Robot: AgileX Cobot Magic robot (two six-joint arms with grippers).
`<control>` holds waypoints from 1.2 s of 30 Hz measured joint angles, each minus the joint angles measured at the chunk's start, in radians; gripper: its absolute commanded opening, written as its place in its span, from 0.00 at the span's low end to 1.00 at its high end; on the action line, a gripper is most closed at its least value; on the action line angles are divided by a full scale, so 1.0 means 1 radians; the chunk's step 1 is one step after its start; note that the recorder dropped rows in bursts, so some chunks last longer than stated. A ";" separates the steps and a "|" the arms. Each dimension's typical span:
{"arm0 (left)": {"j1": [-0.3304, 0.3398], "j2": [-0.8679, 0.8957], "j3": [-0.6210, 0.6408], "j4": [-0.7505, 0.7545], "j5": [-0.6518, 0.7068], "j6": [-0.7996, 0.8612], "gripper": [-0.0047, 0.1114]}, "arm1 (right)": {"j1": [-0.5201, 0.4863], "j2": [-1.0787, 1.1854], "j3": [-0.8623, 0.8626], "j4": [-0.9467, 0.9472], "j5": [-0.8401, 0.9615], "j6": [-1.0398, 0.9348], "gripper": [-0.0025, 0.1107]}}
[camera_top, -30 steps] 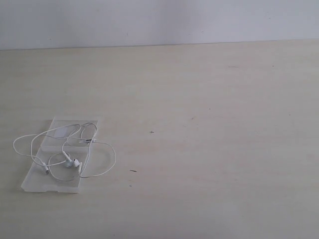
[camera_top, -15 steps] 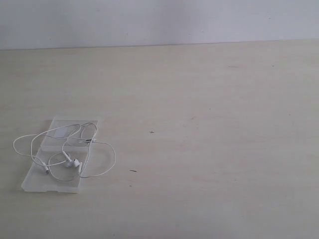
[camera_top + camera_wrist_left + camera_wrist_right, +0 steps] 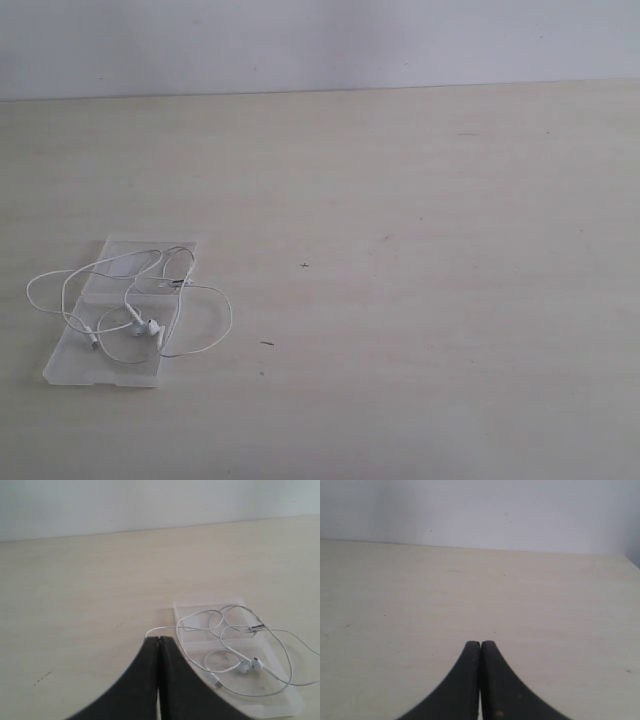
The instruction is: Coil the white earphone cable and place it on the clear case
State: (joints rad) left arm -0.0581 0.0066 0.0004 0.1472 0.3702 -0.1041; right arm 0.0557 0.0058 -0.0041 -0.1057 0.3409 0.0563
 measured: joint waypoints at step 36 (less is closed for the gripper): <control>0.000 0.000 0.000 0.018 0.000 0.002 0.04 | 0.000 0.000 0.000 0.000 0.000 0.000 0.02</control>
State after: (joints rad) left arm -0.0581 0.0066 0.0004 0.1657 0.3702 -0.1022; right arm 0.0557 0.0058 -0.0041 -0.1057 0.3409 0.0563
